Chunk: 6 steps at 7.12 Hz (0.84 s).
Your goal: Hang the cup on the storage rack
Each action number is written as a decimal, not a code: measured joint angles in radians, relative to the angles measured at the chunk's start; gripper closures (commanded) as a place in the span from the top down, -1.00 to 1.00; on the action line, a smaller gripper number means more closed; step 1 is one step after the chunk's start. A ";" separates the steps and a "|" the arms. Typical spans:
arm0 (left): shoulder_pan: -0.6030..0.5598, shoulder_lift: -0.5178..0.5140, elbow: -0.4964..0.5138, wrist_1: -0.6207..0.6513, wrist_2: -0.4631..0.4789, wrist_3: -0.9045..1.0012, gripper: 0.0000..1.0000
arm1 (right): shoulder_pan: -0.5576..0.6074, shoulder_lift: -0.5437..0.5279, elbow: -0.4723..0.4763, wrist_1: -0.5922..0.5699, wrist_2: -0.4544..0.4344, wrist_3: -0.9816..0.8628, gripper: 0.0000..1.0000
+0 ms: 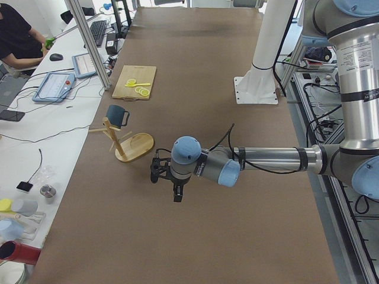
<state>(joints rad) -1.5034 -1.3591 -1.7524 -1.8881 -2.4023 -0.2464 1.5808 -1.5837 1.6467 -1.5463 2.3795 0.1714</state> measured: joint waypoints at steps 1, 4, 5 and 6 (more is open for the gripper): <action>-0.014 -0.006 -0.011 0.088 0.004 0.103 0.98 | 0.000 0.000 0.000 0.000 0.001 0.000 1.00; -0.054 -0.033 -0.037 0.249 0.027 0.246 0.98 | -0.001 -0.005 0.007 -0.001 0.012 -0.001 1.00; -0.060 -0.047 -0.038 0.273 0.041 0.258 0.98 | -0.001 -0.011 0.014 -0.001 0.018 -0.001 1.00; -0.065 -0.058 -0.038 0.283 0.064 0.262 0.98 | -0.001 -0.014 0.017 -0.001 0.022 -0.001 1.00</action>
<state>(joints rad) -1.5685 -1.4170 -1.7899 -1.6053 -2.3385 0.0161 1.5800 -1.5980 1.6641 -1.5477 2.4020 0.1703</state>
